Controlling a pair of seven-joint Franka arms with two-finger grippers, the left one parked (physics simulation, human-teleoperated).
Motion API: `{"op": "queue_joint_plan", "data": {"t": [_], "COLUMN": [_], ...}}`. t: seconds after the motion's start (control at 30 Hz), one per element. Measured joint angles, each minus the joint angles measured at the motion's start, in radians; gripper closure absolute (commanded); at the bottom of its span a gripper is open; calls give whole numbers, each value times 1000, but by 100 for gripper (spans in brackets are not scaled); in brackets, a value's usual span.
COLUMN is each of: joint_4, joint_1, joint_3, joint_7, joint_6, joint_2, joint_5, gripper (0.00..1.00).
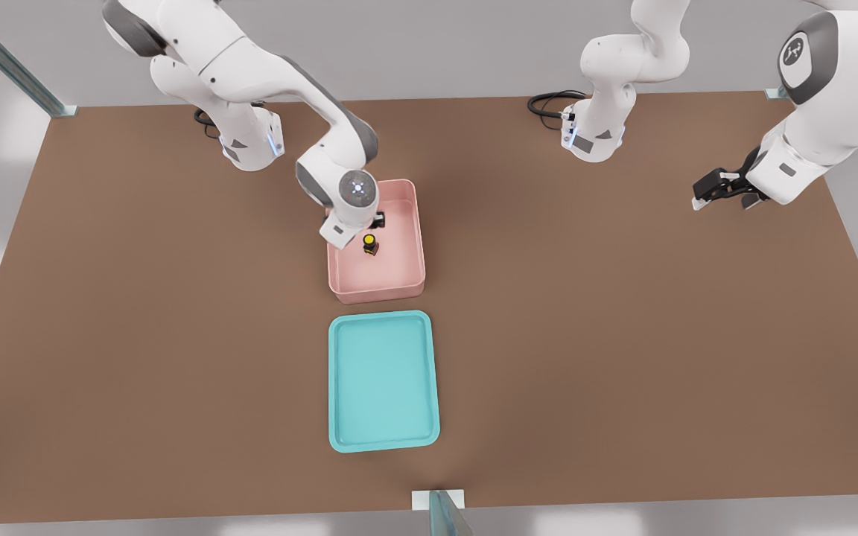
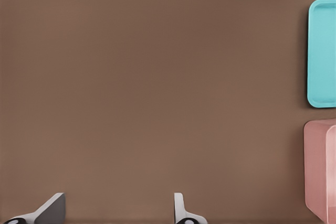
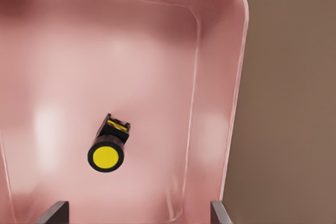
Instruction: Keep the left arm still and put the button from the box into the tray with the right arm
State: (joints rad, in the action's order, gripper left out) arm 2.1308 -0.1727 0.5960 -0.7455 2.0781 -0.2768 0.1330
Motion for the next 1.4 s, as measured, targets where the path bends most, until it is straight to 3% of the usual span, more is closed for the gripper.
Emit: {"op": "queue_joint_plan", "data": {"t": [0.3, 0.77, 0.8, 0.83, 0.87, 0.97, 1.03, 1.13, 1.23, 1.33, 1.4], "joint_4": [55, 97, 97, 97, 97, 97, 97, 90, -24, -356, -688], "joint_1": [-56, -32, -31, -31, -31, -29, -21, 16, 212, 288, 294], "joint_3": [-3, -13, -13, -13, -13, -12, -9, 26, 212, 245, 215], "joint_7": [-320, -665, -681, -696, -710, -748, -769, -796, -808, -788, -746], "joint_6": [292, 396, 399, 401, 403, 407, 410, 405, 335, 217, 125], "joint_2": [-149, -213, -217, -220, -221, -218, -212, -188, -181, -246, -430], "joint_5": [177, 272, 277, 281, 284, 290, 292, 293, 292, 275, 302], "gripper": [0, 0, 3, 23, 33, 50, 79, 79, 79, 79, 79]}}
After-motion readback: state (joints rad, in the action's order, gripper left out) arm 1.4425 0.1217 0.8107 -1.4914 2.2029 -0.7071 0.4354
